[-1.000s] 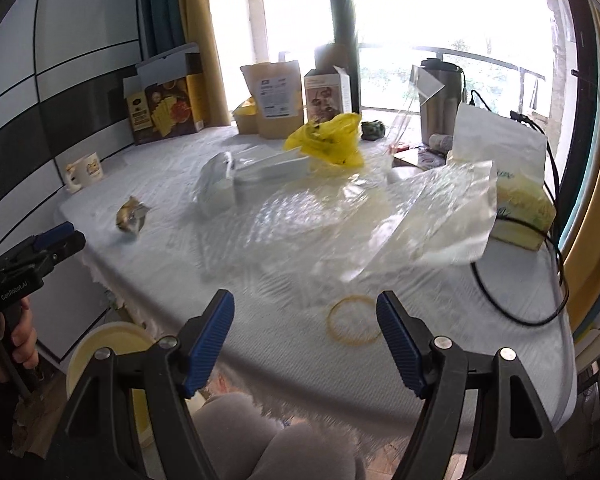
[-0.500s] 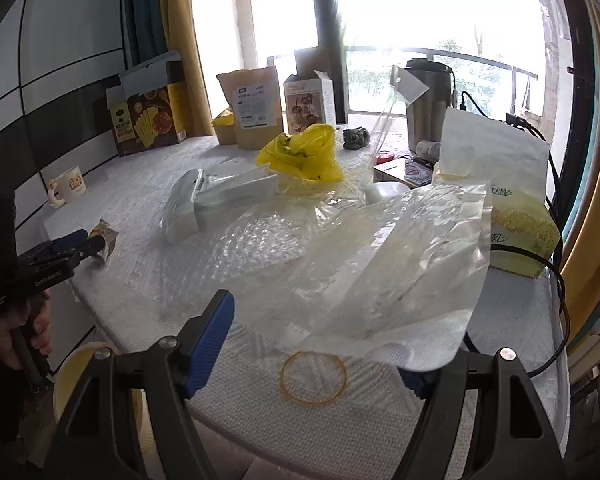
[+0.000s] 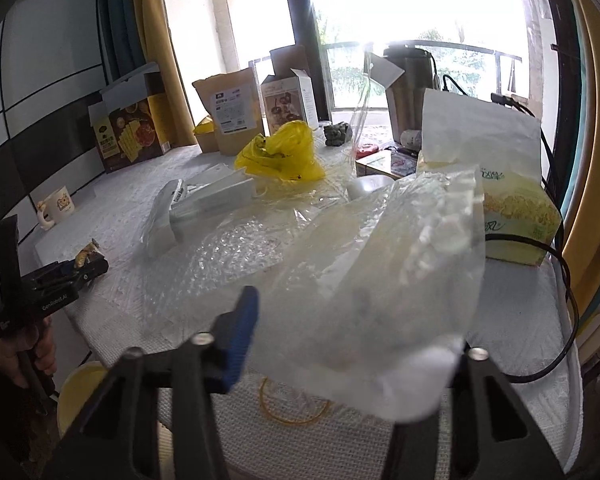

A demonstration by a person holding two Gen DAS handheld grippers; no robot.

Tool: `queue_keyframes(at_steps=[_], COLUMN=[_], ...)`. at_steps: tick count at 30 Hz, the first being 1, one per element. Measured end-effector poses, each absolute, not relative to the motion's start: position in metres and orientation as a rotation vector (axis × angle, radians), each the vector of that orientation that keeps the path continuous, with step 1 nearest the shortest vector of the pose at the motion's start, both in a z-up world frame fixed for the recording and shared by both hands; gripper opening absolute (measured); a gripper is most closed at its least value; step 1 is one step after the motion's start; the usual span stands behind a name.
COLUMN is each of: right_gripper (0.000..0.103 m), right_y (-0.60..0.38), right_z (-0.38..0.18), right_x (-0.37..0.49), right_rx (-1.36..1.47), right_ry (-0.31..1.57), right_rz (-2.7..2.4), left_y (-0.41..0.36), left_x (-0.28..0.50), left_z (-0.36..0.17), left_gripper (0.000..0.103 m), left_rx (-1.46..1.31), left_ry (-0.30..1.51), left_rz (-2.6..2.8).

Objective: Collect trash
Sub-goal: 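Reach to the table and grasp the crumpled chip bag with the left gripper, then grasp the clear plastic bag with the right gripper while the left gripper holds the chip bag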

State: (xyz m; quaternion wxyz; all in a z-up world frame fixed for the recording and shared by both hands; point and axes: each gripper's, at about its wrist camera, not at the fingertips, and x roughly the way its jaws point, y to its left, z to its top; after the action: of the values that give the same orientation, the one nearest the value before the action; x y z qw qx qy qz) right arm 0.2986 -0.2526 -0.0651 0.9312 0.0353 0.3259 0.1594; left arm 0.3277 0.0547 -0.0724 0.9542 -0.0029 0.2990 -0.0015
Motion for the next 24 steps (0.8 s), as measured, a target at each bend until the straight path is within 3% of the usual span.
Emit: queue_keyframes(at_steps=[1,7,24], right_gripper=[0.022,0.006,0.001], right_y=[-0.252,-0.246,-0.251], right_z=[-0.065,-0.055,-0.002], right_x=[0.298,0.287,0.242], right_rx=[0.068,0.023,-0.048], right_ry=[0.669,0.627,0.440], right_rz=[0.327,0.308,0.136], left_y=[0.054,0.047,0.034], left_x=[0.326,0.312,0.266], left_z=[-0.071,-0.057,-0.027], left_gripper=[0.033,0.031,0.031], left_rx=[-0.002,-0.002,0.021], left_ry=[0.601,0.561,0.496], left_rz=[-0.004,-0.032,-0.083])
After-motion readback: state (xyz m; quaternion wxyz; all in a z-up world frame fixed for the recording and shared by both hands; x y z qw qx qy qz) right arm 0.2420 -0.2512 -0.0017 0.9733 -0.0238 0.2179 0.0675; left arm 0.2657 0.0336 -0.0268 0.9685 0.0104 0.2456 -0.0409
